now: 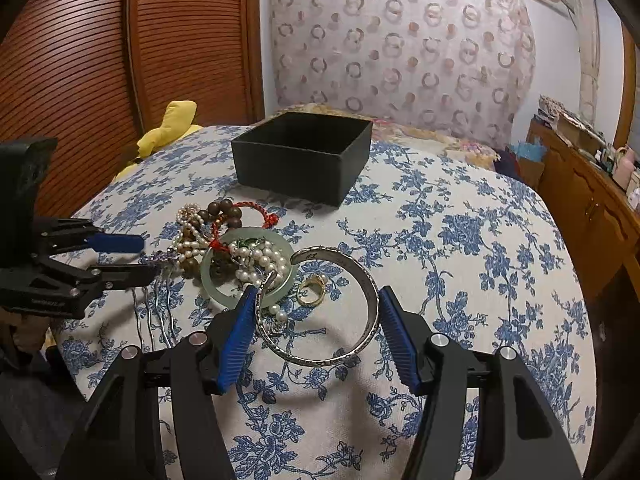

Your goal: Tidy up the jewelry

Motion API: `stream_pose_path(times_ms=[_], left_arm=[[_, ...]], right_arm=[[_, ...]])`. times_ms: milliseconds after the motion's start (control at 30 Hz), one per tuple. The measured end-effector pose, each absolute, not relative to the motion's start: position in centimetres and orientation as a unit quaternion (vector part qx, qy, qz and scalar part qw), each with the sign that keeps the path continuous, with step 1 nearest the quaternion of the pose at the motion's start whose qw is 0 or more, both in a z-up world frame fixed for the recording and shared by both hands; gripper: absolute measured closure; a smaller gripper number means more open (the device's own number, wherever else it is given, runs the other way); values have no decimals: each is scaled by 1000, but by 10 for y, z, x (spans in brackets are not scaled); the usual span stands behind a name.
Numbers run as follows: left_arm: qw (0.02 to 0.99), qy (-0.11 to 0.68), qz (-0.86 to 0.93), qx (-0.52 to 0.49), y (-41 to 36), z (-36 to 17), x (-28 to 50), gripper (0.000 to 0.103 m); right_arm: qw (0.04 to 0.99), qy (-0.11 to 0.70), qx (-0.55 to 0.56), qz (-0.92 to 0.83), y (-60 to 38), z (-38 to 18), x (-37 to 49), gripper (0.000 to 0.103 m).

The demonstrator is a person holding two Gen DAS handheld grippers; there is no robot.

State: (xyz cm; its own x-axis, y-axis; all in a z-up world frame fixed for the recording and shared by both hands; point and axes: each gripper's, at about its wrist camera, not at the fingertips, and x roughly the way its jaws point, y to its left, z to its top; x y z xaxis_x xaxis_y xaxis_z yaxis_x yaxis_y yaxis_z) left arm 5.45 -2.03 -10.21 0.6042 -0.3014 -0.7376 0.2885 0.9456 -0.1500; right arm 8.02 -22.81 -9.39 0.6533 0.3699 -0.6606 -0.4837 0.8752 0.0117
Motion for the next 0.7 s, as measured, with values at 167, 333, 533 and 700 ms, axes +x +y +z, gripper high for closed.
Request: stream_pose_path(times_ms=[167, 333, 533, 700], left_arm=[[888, 420, -183, -36, -15, -103, 64, 65], [882, 424, -201, -40, -16, -103, 68, 71], [880, 425, -207, -39, -18, -103, 66, 84], [884, 420, -202, -35, -17, -101, 61, 84]], right_arm=[[904, 347, -84, 236, -225, -99, 81, 40], [902, 352, -84, 236, -225, -103, 81, 40], [902, 352, -82, 236, -226, -104, 81, 40], [902, 351, -82, 235, -227, -103, 81, 40]])
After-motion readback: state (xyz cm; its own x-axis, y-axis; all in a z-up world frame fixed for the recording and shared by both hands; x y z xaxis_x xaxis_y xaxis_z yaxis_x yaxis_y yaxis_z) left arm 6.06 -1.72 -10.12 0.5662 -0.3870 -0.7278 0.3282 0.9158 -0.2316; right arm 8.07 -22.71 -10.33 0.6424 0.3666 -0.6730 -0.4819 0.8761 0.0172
